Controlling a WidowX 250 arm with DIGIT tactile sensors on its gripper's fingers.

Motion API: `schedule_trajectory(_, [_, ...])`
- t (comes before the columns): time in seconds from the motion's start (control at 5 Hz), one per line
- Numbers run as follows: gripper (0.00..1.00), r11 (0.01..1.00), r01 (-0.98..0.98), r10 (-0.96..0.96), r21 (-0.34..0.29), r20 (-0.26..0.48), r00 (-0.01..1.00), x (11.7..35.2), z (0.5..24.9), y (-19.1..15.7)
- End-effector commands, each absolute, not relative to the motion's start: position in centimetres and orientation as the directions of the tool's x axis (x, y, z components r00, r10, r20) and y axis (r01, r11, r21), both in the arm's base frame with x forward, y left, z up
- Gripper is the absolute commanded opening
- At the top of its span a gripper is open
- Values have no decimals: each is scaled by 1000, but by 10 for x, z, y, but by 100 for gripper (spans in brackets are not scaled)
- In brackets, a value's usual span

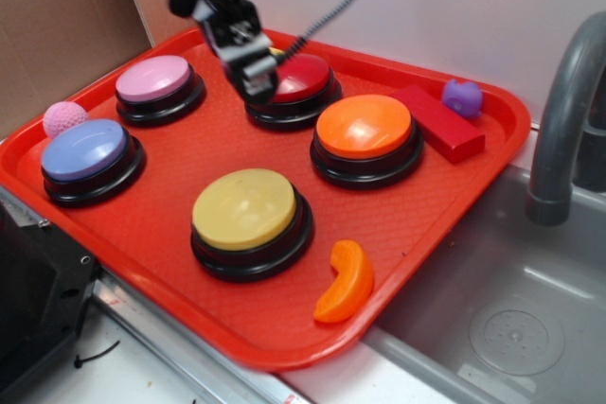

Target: Push the orange button.

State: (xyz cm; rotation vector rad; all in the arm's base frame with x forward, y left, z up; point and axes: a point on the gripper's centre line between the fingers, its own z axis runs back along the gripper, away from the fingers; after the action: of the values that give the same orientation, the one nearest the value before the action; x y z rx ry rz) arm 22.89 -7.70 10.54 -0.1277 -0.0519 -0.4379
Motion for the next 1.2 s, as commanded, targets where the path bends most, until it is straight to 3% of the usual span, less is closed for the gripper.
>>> schedule_trajectory(0.0, [100,896,432,-408,-103,191,893,294,94,-110])
schedule_trajectory(0.2, [100,918,396,-391,-5,150,908,305,87,-116])
schedule_trajectory(0.6, [100,906,423,-418,-27,103,903,307,70,-127])
schedule_trajectory(1.0, [100,906,422,-422,-19,27,906,295,62,-131])
